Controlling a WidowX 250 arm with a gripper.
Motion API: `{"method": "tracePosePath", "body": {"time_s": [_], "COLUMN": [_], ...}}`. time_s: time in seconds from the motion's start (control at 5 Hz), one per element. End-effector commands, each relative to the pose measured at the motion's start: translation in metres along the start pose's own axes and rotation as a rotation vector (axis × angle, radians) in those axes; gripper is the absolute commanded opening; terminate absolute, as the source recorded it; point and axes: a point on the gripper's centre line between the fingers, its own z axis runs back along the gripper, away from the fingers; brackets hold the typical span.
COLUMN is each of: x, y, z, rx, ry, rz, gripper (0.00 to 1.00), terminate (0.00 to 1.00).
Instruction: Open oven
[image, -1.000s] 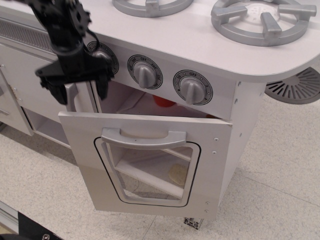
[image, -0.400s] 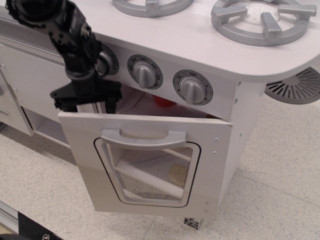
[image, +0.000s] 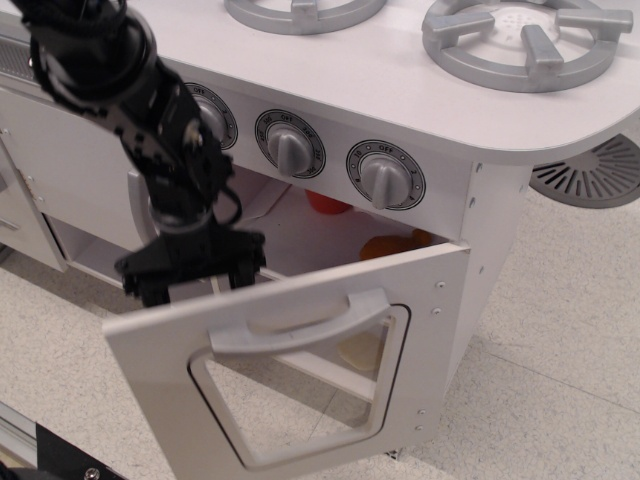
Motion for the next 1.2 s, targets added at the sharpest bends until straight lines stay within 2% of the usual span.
{"method": "tracePosePath", "body": {"time_s": [0.0,0.2,0.4,0.6,1.0], "x": [-0.035,-0.06,-0.075,-0.086,-0.086], "y": [-0.029,-0.037,-0.041,-0.044,-0.044], "z": [0.014,0.022,0.04,0.051,0.051], "rx": [-0.076,-0.061,-0.06,-0.061,-0.061], "ry": [0.153,0.247,0.335,0.345,0.345], "rz": [0.246,0.429,0.478,0.442,0.442], "gripper": [1.0,1.0,1.0,1.0,1.0], "terminate": [0.0,0.0,0.0,0.0,0.0]}}
